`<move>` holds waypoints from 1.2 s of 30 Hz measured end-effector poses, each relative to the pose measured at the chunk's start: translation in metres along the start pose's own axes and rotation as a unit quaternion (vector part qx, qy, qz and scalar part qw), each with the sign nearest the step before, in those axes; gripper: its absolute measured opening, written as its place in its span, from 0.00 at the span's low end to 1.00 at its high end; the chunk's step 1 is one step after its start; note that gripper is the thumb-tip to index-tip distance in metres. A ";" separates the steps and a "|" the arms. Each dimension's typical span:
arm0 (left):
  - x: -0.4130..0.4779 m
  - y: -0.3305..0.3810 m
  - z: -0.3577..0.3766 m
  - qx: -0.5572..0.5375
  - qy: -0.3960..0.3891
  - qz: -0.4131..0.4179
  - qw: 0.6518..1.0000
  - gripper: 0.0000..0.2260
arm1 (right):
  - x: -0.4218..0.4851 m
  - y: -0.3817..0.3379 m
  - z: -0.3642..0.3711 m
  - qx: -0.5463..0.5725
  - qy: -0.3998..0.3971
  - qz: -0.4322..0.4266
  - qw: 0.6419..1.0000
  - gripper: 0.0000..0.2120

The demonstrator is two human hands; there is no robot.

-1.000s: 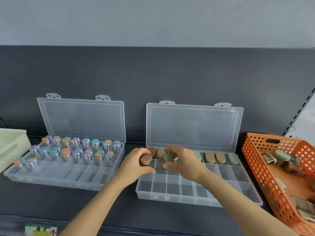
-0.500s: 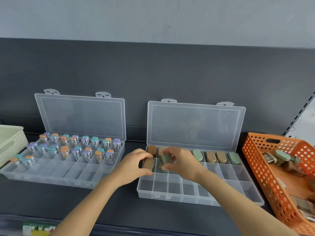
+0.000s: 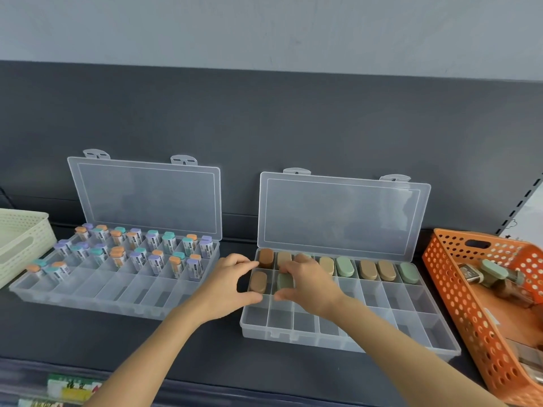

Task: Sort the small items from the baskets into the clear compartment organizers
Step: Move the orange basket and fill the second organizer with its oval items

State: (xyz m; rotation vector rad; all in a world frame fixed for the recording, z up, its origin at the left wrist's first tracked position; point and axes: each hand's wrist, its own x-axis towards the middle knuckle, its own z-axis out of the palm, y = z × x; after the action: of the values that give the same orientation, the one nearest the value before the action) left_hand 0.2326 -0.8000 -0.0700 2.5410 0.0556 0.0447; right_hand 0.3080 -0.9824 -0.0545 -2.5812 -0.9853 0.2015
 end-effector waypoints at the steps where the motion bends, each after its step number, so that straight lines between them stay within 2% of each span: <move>1: -0.001 0.000 -0.001 -0.003 0.000 -0.003 1.000 0.30 | 0.000 0.000 0.001 -0.002 -0.001 0.004 1.000 0.22; 6: -0.005 0.005 -0.006 0.000 -0.005 0.001 1.000 0.29 | -0.004 0.001 0.000 0.019 -0.005 0.003 1.000 0.26; 10: -0.004 0.016 -0.007 0.002 0.000 0.021 1.000 0.29 | -0.017 0.008 -0.017 0.051 0.025 -0.003 0.998 0.30; 14: 0.003 0.041 -0.003 0.005 0.004 0.059 0.998 0.27 | -0.038 0.030 -0.040 0.033 0.075 0.005 0.997 0.26; 18: 0.012 0.077 0.008 0.005 -0.012 0.100 0.995 0.22 | -0.065 0.057 -0.061 0.028 0.114 0.044 0.992 0.23; 23: 0.028 0.132 0.025 0.020 -0.023 0.163 0.986 0.23 | -0.105 0.092 -0.088 0.015 0.142 0.087 0.986 0.20; 29: 0.047 0.198 0.055 0.013 -0.077 0.225 0.971 0.26 | -0.157 0.141 -0.120 -0.019 0.163 0.146 0.976 0.19; 36: 0.071 0.270 0.090 0.052 -0.114 0.295 0.947 0.27 | -0.207 0.208 -0.150 -0.065 0.111 0.248 0.960 0.20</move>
State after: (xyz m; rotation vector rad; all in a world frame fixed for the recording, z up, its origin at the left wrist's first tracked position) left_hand 0.3158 -1.0701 0.0092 2.5576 -0.8120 -0.0178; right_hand 0.3205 -1.3064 0.0033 -2.8500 -0.2670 -0.0292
